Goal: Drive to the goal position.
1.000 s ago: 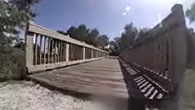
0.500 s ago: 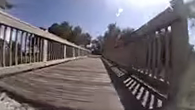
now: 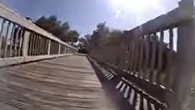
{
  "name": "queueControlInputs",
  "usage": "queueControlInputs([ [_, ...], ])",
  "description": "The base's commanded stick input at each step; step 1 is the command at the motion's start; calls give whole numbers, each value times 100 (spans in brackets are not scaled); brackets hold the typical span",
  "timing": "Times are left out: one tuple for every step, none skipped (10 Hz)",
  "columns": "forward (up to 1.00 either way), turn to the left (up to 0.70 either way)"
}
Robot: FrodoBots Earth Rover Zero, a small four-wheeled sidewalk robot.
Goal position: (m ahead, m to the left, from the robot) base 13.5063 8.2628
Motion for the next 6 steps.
queueControlInputs([
  [70, 0],
  [70, 0],
  [70, 0],
  [70, 0],
  [70, 0],
  [70, 0],
])
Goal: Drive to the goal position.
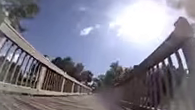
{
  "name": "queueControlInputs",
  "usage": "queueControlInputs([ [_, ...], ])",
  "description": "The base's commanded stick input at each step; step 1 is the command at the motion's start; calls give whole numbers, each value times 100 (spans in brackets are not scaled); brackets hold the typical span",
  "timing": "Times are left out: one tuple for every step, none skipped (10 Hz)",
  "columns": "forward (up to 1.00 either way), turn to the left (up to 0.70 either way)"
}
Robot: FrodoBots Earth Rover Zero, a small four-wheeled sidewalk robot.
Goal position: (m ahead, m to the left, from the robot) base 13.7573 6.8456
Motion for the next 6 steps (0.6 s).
queueControlInputs([
  [70, 0],
  [70, 0],
  [70, 0],
  [70, 0],
  [70, 0],
  [70, 0],
])
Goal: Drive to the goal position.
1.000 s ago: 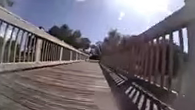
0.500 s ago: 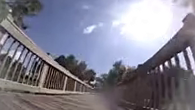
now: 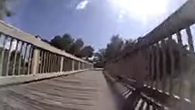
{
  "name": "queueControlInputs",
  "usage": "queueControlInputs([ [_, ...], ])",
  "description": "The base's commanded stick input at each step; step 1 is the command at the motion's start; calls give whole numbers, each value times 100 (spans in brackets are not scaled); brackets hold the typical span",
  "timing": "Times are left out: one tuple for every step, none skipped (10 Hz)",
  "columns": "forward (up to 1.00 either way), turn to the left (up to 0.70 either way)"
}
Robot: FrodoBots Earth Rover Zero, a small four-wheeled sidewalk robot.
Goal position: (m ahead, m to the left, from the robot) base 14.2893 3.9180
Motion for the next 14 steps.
queueControlInputs([
  [70, 0],
  [70, 0],
  [70, 0],
  [70, 0],
  [70, 0],
  [70, 0],
  [70, -8],
  [70, -22],
  [70, -34],
  [70, -18],
  [70, -3],
  [70, 0],
  [70, 0],
  [70, 0],
])
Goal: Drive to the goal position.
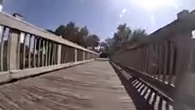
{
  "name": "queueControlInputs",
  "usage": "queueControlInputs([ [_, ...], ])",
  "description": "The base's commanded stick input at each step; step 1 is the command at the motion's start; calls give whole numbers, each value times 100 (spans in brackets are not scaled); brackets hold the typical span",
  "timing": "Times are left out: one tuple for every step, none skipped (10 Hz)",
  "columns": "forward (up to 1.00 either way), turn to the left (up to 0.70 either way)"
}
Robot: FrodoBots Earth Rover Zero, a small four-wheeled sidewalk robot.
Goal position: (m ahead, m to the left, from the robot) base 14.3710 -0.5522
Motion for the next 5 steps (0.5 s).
queueControlInputs([
  [70, 0],
  [70, 0],
  [70, 0],
  [70, 0],
  [70, 0],
])
